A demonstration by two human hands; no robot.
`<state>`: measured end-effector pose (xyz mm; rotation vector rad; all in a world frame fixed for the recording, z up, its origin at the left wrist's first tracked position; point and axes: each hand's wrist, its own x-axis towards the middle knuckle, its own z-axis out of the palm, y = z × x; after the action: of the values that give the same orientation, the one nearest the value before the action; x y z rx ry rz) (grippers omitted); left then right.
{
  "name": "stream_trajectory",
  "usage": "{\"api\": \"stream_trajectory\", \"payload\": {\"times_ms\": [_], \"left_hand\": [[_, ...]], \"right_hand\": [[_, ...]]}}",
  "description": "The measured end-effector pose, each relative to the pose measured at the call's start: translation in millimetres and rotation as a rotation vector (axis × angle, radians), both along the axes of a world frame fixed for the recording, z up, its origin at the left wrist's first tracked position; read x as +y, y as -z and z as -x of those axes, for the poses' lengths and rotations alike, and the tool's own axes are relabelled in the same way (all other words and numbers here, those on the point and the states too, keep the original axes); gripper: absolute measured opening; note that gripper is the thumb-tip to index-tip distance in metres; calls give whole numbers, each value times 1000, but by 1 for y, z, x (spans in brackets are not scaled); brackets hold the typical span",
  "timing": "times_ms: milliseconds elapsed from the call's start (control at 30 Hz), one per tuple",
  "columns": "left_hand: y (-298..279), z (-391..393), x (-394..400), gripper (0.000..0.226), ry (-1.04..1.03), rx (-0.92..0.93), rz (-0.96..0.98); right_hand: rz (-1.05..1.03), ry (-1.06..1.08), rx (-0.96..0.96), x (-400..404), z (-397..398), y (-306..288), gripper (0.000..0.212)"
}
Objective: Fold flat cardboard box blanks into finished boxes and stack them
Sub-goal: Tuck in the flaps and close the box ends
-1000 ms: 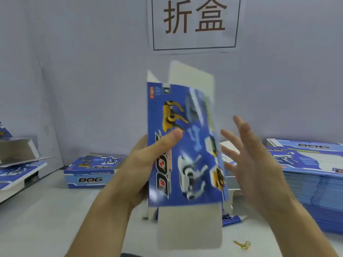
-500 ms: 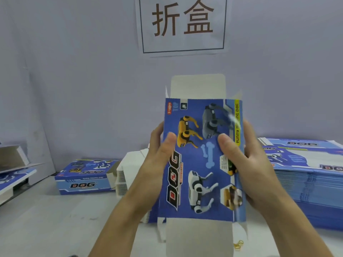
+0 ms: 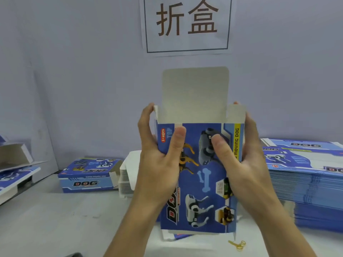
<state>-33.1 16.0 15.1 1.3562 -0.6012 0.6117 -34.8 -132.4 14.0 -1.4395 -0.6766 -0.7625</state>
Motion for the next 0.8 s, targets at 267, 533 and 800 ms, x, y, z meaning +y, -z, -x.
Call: {"api": "stream_trajectory", "payload": {"times_ms": [267, 533, 800], "left_hand": [[2, 4, -7, 32, 57, 105, 90], [-4, 5, -5, 18, 97, 208, 98], [-2, 3, 0, 24, 83, 159, 201]], "right_hand": [[-55, -215, 130, -11, 1, -1, 30], [-236, -41, 298, -11, -8, -4, 22], [-281, -293, 272, -4, 0, 3, 19]]}}
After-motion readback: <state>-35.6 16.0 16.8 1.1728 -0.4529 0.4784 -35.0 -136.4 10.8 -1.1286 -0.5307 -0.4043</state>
